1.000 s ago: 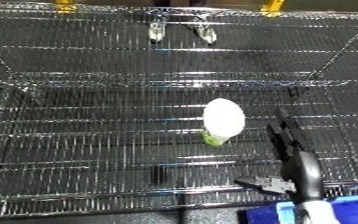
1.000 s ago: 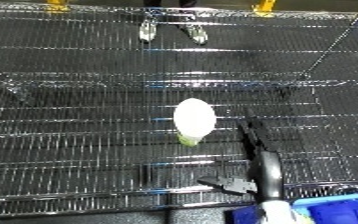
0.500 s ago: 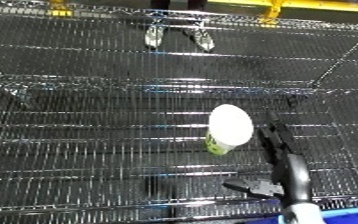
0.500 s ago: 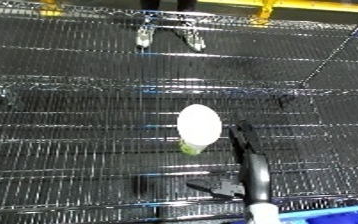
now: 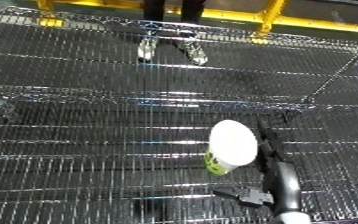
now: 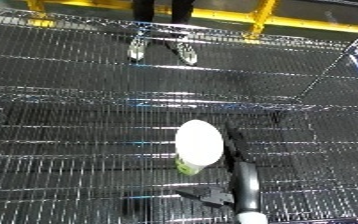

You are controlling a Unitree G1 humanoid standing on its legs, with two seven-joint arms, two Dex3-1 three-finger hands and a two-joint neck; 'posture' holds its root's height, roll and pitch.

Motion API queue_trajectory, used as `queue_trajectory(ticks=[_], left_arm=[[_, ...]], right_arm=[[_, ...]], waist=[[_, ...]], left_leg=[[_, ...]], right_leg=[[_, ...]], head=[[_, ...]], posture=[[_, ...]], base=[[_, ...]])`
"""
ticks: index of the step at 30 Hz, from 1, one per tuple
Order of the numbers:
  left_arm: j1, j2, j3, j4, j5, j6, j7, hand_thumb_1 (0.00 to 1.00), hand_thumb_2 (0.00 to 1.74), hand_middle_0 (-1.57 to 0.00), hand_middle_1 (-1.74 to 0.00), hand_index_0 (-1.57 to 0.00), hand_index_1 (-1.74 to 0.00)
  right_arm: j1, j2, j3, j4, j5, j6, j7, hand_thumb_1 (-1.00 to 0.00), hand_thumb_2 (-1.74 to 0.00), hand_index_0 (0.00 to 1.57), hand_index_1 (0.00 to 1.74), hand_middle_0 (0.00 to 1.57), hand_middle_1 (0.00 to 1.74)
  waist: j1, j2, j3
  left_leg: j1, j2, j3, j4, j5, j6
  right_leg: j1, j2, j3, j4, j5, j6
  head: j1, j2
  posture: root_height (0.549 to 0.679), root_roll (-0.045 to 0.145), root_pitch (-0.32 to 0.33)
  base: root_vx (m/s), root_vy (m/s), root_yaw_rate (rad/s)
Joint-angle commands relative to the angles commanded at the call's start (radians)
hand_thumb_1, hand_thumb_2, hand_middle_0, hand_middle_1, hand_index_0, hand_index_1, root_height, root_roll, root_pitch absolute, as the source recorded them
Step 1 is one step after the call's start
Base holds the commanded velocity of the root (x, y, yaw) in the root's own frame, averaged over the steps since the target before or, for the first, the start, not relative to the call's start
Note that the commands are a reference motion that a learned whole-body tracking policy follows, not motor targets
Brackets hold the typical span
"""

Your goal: Pick up the object and place it into the box

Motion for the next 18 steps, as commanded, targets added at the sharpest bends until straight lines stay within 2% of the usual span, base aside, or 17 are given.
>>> queue_trajectory(ticks=[4,11,18], left_arm=[[0.002,0.002,-0.003,-0.006,-0.007,-0.001,-0.002,1.0,1.74,-1.57,-1.74,-1.57,-1.74],[-0.005,0.002,-0.011,-0.009,-0.015,0.001,0.005,1.0,1.74,-1.57,-1.74,-1.57,-1.74],[-0.01,-0.003,-0.016,-0.002,-0.023,0.001,0.01,1.0,1.74,-1.57,-1.74,-1.57,-1.74]], right_arm=[[-0.021,-0.005,0.008,0.02,0.01,-0.006,-0.004,0.0,0.0,0.0,0.0,0.0,0.0],[-0.052,0.008,0.019,0.042,0.033,-0.035,-0.004,-0.35,-0.61,0.55,0.61,0.55,0.61],[-0.071,0.023,0.024,0.058,0.044,-0.05,-0.007,-0.7,-1.22,1.1,1.22,1.1,1.22]], waist=[[0.005,0.005,0.0],[0.008,0.012,0.0],[0.008,0.014,0.0]], left_leg=[[-0.013,-0.002,0.001,0.012,-0.004,0.0022],[-0.022,-0.005,0.0,0.02,-0.007,0.0041],[-0.016,-0.004,-0.002,0.009,-0.001,0.0035]], right_leg=[[-0.013,-0.0016,0.001,0.009,-0.002,-0.0012],[-0.022,-0.0019,0.002,0.015,-0.003,-0.0023],[-0.018,0.0018,0.001,0.009,-0.002,-0.0048]], head=[[0.007,0.002],[0.006,0.004],[-0.001,0.012]], posture=[[0.607,0.027,0.263],[0.605,0.028,0.266],[0.607,0.028,0.266]], base=[[-0.006,0.003,0.0],[-0.015,0.004,-0.002],[-0.029,0.0,-0.018]])
